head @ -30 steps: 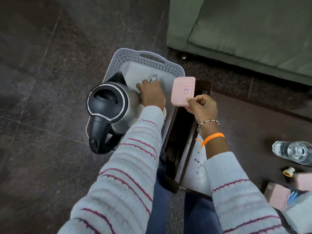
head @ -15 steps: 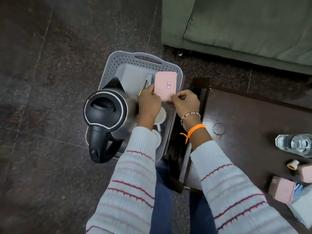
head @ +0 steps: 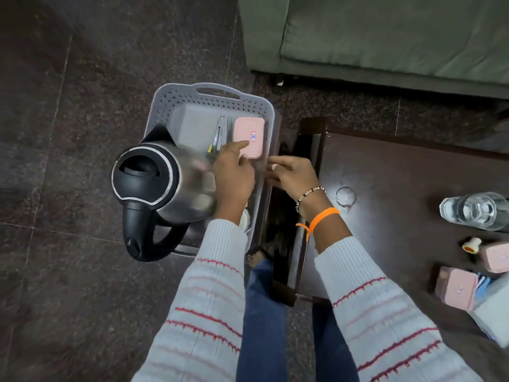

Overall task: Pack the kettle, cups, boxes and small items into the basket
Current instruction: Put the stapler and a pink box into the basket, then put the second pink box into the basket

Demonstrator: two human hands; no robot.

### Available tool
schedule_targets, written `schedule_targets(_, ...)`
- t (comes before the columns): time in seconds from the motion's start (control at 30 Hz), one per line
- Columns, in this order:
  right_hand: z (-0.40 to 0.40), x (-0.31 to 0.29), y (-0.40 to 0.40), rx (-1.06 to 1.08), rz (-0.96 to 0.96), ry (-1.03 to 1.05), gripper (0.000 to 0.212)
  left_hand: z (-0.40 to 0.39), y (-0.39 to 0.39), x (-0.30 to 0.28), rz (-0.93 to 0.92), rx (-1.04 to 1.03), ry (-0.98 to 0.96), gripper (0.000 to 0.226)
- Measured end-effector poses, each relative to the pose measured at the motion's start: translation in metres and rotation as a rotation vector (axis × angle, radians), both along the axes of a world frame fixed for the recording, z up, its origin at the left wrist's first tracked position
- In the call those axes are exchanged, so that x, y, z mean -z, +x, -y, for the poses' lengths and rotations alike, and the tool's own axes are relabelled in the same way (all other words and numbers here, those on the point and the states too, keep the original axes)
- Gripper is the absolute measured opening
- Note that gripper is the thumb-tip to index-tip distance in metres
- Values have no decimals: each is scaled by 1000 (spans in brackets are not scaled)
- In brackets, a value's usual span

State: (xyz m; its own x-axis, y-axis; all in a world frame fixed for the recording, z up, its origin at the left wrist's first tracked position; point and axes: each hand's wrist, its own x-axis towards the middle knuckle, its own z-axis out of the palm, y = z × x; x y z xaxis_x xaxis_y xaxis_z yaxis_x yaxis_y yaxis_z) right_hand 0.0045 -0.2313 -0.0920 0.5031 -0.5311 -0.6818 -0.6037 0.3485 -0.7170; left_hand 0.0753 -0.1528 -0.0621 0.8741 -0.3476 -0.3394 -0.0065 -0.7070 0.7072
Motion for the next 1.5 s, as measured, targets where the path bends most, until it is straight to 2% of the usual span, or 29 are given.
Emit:
schedule_targets(0.1, 3, -9, -32, 103, 65, 88, 27, 3, -37, -6, -93, -41, -138, 29)
schedule_targets(0.23, 14, -16, -90, 143, 71, 115, 26, 16, -94, -5, -277, -35, -179, 25)
schedule_targets(0.57, 67, -4, -282, 442, -98, 148, 25, 68, -246, 30, -449, 314, -26, 24)
schedule_targets(0.8, 119, 18, -403, 663, -136, 177, 20, 129, -346, 58, -584, 516, 97, 30)
schedule_targets(0.93, 148, 37, -447, 755, -207, 179, 34, 154, -393, 82, -698, 561, 258, 22)
schedule_targets(1.0, 162, 51, -462, 825, -276, 140, 29, 164, -413, 95, -683, 614, 366, 25)
schedule_targets(1.07, 176, 68, -470, 874, -352, 66, 13, 172, -427, 106, -627, 673, 451, 31)
schedule_targets(1.2, 199, 96, -481, 881, -428, 71, 26, 183, -448, 125, -542, 676, 563, 34)
schedule_targets(1.37, 213, 113, -479, 791, -433, 67, 15, 184, -455, 139, -407, 691, 568, 24)
schedule_targets(1.5, 215, 113, -480, 822, -422, 72, 9, 180, -448, 143, -405, 684, 502, 15)
